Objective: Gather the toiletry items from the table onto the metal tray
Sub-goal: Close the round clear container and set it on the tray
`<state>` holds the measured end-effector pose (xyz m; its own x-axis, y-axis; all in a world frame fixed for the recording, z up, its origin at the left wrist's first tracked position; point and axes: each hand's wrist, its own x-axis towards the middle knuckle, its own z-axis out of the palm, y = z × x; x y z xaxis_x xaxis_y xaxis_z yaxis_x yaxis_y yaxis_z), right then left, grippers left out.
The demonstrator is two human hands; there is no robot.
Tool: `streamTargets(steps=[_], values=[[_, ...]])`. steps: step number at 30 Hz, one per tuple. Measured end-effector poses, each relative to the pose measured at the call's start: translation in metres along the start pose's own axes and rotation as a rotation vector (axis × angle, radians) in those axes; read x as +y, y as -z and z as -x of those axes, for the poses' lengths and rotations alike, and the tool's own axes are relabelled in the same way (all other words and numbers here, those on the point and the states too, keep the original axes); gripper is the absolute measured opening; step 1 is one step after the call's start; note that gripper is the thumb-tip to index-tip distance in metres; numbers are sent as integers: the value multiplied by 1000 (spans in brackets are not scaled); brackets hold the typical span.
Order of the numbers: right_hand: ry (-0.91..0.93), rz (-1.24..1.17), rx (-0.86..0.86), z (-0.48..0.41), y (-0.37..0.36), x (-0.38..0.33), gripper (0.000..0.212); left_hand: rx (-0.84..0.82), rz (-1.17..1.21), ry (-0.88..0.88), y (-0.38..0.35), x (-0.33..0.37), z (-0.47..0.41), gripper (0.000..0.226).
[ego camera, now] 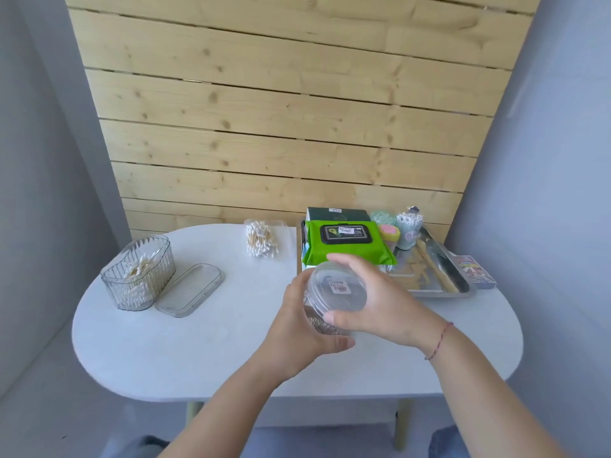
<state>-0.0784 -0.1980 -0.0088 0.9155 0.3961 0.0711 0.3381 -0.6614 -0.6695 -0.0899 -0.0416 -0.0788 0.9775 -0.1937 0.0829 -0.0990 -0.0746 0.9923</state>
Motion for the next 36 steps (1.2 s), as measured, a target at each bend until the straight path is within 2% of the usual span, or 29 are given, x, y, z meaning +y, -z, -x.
streamTargets(steps=[5, 13, 20, 25, 28, 31, 33, 36], values=[[38, 63, -68, 2, 7, 2, 81, -78, 42, 6, 2, 2, 0, 99], [75, 47, -269, 5, 15, 1, 80, -268, 30, 68, 18, 15, 7, 87], [57, 88, -68, 1, 0, -9, 72, -126, 123, 34, 7, 12, 9, 85], [-42, 78, 199, -1, -21, -14, 68, 62, 184, -33, 5, 18, 5, 90], [-24, -140, 295, -3, -17, -14, 60, 14, 407, 19, 7, 20, 4, 86], [14, -305, 242, -3, -10, -12, 57, -115, 705, 200, 11, 27, 3, 58], [49, -245, 207, -3, -12, -9, 59, -201, 891, 313, 12, 27, 0, 60], [85, -244, 120, -3, -13, -8, 63, -245, 1024, 332, 9, 24, -3, 73]])
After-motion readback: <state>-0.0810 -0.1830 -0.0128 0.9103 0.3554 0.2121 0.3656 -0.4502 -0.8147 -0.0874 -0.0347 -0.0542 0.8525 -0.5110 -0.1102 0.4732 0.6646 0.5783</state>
